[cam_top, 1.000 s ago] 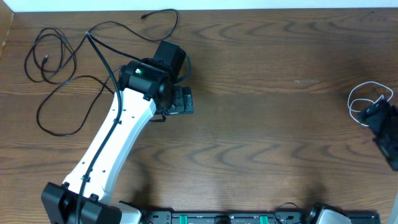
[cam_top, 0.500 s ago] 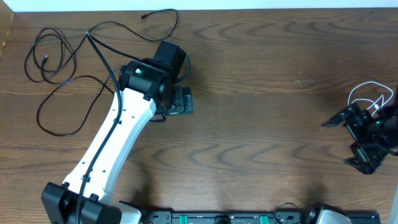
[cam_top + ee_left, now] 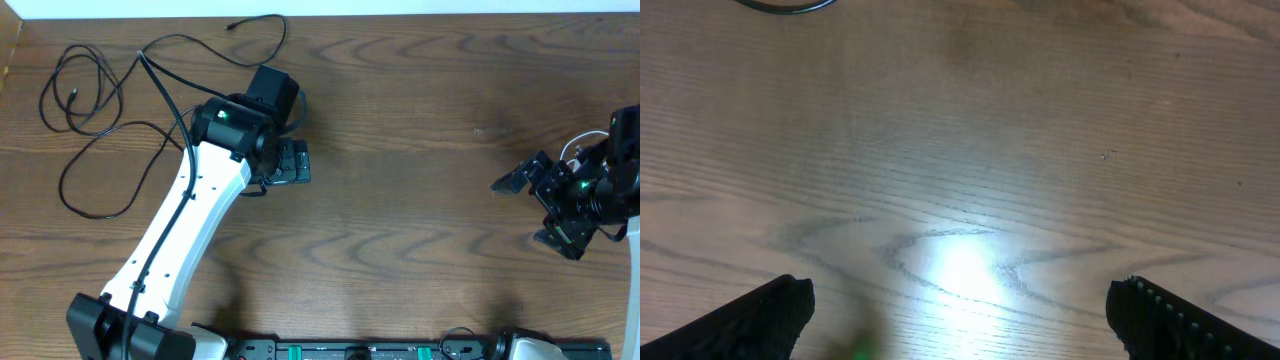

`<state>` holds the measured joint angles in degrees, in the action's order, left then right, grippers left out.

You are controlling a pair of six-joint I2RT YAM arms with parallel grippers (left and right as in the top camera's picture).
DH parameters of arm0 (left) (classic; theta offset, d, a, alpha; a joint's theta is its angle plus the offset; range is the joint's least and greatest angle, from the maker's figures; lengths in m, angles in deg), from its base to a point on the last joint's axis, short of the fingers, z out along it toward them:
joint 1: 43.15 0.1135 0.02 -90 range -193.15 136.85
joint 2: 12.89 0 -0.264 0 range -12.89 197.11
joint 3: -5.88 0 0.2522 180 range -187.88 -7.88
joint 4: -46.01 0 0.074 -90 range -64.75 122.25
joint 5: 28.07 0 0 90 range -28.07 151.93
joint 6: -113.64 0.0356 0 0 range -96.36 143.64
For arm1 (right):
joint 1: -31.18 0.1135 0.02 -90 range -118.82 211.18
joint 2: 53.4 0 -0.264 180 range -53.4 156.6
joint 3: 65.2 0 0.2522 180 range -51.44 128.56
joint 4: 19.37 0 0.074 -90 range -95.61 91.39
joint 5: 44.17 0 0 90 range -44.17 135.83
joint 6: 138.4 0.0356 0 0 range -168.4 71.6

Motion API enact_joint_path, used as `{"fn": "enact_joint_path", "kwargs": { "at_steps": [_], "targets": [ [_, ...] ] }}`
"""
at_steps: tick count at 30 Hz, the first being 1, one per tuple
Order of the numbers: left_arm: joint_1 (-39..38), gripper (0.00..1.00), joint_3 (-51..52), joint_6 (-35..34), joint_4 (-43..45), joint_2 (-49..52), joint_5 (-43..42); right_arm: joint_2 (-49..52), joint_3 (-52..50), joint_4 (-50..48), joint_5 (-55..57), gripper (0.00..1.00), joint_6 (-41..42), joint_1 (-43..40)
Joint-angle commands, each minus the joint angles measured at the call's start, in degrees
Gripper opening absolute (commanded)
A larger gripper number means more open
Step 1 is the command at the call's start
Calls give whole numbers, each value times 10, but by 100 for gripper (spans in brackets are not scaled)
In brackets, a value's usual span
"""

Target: Untangle cables

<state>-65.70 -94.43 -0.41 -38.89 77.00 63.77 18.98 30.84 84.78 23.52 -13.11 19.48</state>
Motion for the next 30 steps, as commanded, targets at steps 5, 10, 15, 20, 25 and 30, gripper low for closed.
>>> {"fn": "enact_joint_path", "kwargs": {
  "at_steps": [5,10,15,20,25,30],
  "targets": [
    [2,98,8,-5,-2,1,3,-2,-1,-47,8,99,-28,3],
    [2,98,8,-5,-2,1,3,-2,2,-130,10,99,-103,-4],
    [2,98,8,-5,-2,1,3,3,43,-160,17,99,-125,-33],
    [2,98,8,-5,-2,1,3,52,184,-94,137,99,-126,-44],
    [2,98,8,-5,-2,1,3,145,334,-35,343,99,-99,-44],
    [2,98,8,-5,-2,1,3,198,353,-36,375,99,-97,-44]
  ]
}}
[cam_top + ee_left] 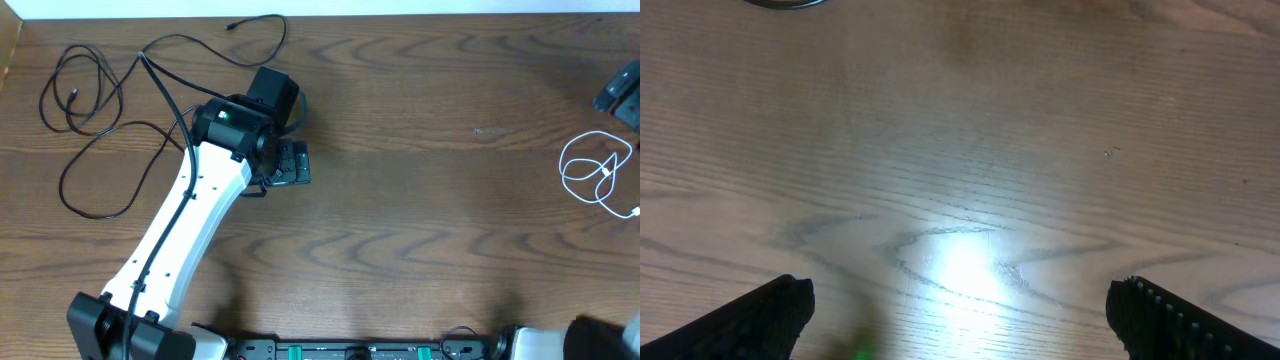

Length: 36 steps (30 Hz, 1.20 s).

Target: Untangle cables

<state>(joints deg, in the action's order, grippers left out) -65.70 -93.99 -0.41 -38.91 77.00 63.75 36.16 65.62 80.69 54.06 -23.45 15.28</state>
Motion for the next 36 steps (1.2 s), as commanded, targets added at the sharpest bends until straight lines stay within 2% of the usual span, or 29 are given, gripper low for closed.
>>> {"fn": "enact_joint_path", "kwargs": {
  "at_steps": [1,10,19,24,29,33,36],
  "targets": [
    [2,98,4,-5,-2,1,3,31,4,1,80,99,7,-2],
    [2,98,4,-5,-2,1,3,97,-22,-63,82,99,7,-57],
    [2,98,4,-5,-2,1,4,218,-26,-14,-25,99,6,-153],
    [2,98,4,-5,-2,1,3,281,-26,1,-65,99,-43,-168],
    [2,98,4,-5,-2,1,3,328,-26,3,-66,86,-45,-169],
    [2,98,4,-5,-2,1,3,353,-26,-2,-41,82,-44,-169],
    [2,98,4,-5,-2,1,3,369,-28,-10,-30,72,-44,-169]
  ]
}}
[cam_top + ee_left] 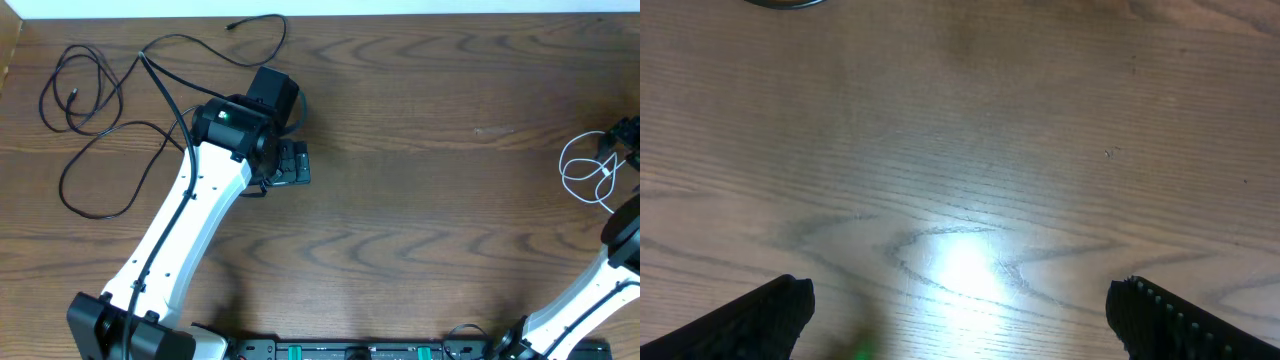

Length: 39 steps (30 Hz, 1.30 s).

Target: Untangle cables

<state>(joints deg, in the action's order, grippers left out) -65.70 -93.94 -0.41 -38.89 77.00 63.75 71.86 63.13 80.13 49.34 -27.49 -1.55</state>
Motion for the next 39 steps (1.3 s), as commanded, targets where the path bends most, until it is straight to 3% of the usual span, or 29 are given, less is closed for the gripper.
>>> {"fn": "enact_joint_path", "kwargs": {
  "at_steps": [1,3,6,11,13,17,21,26,33,39],
  "targets": [
    [2,98,3,-5,-2,1,3,16,-4,-9,16,71,-3,-1],
    [2,98,3,-5,-2,1,3,23,-7,-21,10,72,-2,0],
    [2,98,3,-5,-2,1,3,24,-14,-39,6,80,-4,2],
    [2,98,3,-5,-2,1,4,24,-36,-72,6,77,-4,2],
    [2,98,3,-5,-2,1,3,24,-56,-93,6,70,-4,2],
    [2,98,3,-5,-2,1,3,24,-97,-131,4,45,-4,3],
    [2,98,3,-5,-2,1,3,22,-96,-136,3,36,-4,2],
    [2,98,3,-5,-2,1,3,0,-50,-108,-36,1,-4,3],
    [2,98,3,-5,-2,1,3,-79,39,-49,-144,1,-10,3],
    [2,98,3,-5,-2,1,3,-198,52,-51,-332,1,-23,10]
  ]
}}
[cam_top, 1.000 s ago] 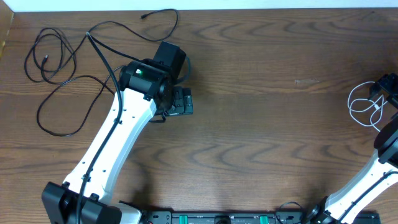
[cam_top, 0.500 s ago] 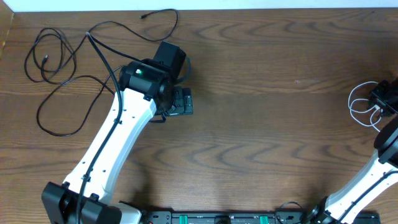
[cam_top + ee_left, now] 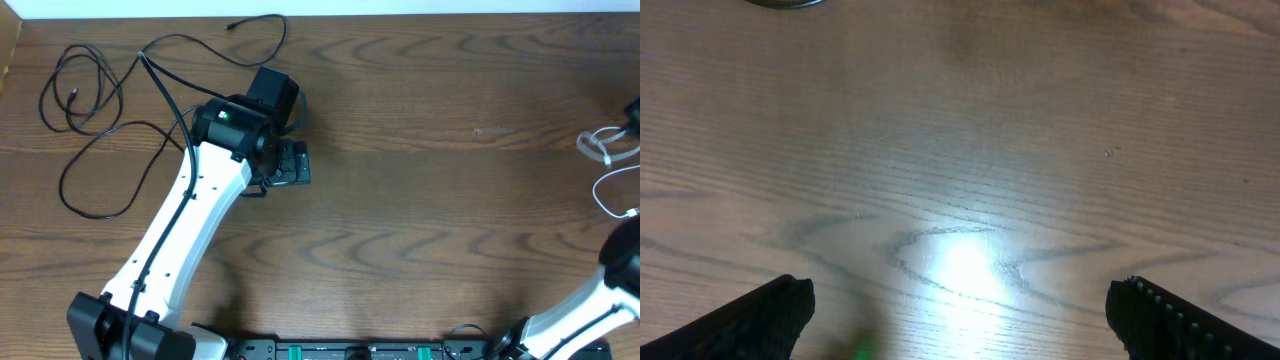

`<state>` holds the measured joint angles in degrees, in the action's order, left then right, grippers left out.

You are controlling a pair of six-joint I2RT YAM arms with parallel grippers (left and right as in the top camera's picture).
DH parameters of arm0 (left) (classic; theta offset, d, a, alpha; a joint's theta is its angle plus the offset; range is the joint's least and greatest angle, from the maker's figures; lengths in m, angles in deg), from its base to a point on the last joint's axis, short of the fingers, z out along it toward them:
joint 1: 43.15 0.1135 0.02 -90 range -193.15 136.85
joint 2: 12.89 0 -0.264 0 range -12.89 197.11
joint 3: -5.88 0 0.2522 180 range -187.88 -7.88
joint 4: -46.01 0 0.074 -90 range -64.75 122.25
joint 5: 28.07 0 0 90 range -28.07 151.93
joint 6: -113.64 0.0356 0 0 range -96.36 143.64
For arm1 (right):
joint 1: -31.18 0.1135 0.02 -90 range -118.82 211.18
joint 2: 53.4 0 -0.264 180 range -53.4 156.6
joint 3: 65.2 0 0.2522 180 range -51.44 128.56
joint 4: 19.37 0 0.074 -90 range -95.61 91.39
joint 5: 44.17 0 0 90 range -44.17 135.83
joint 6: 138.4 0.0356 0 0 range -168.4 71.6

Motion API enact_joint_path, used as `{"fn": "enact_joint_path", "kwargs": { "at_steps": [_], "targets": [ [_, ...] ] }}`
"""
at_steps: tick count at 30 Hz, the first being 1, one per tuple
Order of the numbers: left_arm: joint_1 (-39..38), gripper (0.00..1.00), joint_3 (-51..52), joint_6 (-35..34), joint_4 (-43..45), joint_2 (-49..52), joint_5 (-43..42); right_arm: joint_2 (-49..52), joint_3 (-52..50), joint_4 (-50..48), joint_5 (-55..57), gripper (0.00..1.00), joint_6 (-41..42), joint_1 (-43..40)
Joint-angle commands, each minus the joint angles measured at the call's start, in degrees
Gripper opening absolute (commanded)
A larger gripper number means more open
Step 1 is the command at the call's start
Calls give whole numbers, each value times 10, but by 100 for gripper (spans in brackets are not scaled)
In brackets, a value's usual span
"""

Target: Untangle cables

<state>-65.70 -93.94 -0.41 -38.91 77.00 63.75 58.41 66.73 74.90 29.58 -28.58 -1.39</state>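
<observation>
A long black cable [image 3: 95,216] lies in loose loops at the table's far left, and a sliver of it shows at the top of the left wrist view [image 3: 785,3]. My left gripper [image 3: 293,162] hovers right of those loops, open [image 3: 960,320] over bare wood with nothing between its fingers. A thin white cable [image 3: 592,146] is at the right edge, partly cut off by the frame. Just above it, only a dark bit of my right gripper [image 3: 634,108] shows, and its jaws are out of sight.
The wooden table [image 3: 420,200] stretches between the two cables. My left arm's white link [image 3: 190,220] crosses the left half diagonally. My right arm's white link [image 3: 620,280] rises along the right edge. A rail [image 3: 350,350] runs along the front edge.
The white cable was a round coil inside the right edge and is now stretched out at the edge itself. My right gripper has moved further right. My left arm has not moved.
First my right gripper sat low over the white cable at the right. Then it was up in the far right corner, with the cable lying coiled on the table. Then it was at the coil's right side, and now the cable reaches the edge. The left arm stayed still.
</observation>
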Motion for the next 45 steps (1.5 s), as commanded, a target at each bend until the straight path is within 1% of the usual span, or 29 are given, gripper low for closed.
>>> {"fn": "enact_joint_path", "kwargs": {
  "at_steps": [1,4,7,11,14,18,24,29,35,39,45],
  "targets": [
    [2,98,3,-5,-2,1,3,-84,16,-1,-171,1,-12,13],
    [2,98,3,-5,-2,1,3,-142,16,-10,-253,1,-12,40],
    [2,98,3,-5,-2,1,3,-185,16,-22,-276,1,-12,80],
    [2,98,3,-5,-2,1,3,-227,16,-33,-246,1,-12,154],
    [2,98,3,-5,-2,1,3,-238,16,-35,-177,1,-12,204],
    [2,98,3,-5,-2,1,3,-236,11,-26,-96,2,-10,254],
    [2,98,3,-5,-2,1,3,-220,5,-7,-94,1,-10,303],
    [2,98,3,-5,-2,1,4,-201,5,16,-98,1,-10,363],
    [2,98,3,-5,-2,1,3,-176,5,16,-88,1,-53,447],
    [2,98,3,-5,-2,1,3,-161,5,11,-45,1,-6,479],
    [2,98,3,-5,-2,1,3,-143,5,21,-44,1,-9,495]
  ]
}}
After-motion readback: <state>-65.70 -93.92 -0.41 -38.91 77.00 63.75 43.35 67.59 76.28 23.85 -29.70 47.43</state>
